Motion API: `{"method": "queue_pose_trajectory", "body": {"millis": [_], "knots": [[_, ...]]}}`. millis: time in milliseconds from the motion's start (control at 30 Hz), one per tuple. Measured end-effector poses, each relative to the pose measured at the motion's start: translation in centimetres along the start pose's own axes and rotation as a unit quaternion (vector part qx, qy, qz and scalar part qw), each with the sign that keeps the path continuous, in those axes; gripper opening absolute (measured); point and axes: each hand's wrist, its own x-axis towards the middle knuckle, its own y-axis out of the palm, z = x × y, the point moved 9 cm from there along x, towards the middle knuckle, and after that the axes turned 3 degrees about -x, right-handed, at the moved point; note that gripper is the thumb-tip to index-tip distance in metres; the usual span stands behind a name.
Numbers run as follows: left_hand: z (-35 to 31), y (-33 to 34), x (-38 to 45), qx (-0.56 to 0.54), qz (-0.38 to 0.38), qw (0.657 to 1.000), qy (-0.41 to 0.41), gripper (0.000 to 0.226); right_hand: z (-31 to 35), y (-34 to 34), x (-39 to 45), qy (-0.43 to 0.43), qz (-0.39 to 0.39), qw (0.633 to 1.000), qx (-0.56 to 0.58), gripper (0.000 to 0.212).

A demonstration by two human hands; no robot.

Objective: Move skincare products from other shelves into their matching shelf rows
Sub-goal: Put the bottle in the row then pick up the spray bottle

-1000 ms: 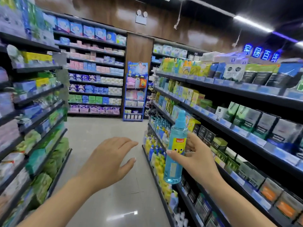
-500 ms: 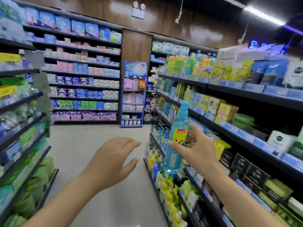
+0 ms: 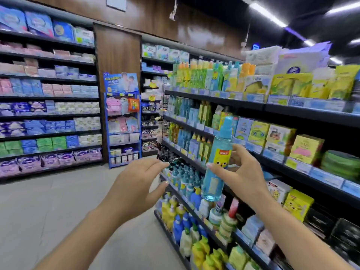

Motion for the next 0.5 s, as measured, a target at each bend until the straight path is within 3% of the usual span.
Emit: {"method": "queue_pose_trajectory", "body": {"millis": [500], "knots": [[11.1, 18.3, 22.4, -0.078, -0.008, 0.991, 0.106, 0.05, -11.5, 1.7, 20.6, -0.01, -0.11, 0.992, -0.063, 0.039]]}}
